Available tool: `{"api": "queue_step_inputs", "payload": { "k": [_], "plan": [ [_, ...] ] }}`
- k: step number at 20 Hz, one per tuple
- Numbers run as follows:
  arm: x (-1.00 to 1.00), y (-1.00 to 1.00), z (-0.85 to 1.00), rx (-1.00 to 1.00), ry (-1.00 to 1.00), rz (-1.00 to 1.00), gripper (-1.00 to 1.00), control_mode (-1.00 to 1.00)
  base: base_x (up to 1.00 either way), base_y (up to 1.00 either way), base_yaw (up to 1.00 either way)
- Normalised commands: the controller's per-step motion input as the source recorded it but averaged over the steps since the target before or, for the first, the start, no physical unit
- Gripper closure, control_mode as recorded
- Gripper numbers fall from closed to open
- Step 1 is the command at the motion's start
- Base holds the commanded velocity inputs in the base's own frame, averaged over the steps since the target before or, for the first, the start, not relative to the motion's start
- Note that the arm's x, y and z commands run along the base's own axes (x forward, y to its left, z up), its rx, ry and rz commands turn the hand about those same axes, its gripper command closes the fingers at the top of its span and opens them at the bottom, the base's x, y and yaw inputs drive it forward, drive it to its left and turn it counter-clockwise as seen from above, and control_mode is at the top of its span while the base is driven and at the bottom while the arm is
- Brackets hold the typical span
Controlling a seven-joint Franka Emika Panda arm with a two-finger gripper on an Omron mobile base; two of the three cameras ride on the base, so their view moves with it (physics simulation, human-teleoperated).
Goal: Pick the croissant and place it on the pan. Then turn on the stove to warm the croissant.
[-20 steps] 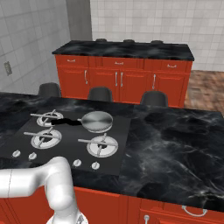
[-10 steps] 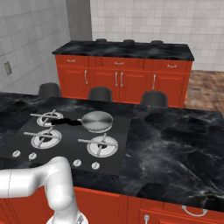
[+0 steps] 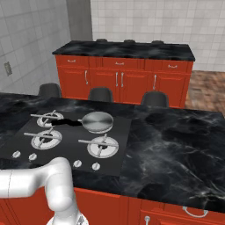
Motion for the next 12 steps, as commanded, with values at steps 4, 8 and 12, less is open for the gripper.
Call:
{"api": "queue_step_inputs", "payload": {
  "k": [4,8,12],
  "plan": [
    [0.00,-0.01,1.00,0.00,-0.23,0.00,1.00,-1.00,0.00,0.00,0.00],
    [0.00,-0.16,1.00,0.00,-0.12,0.00,1.00,-1.00,0.00,0.00,0.00],
    [0.00,-0.33,0.79,0.00,-0.07,0.00,1.00,-1.00,0.00,0.00,0.00]
  ]
}}
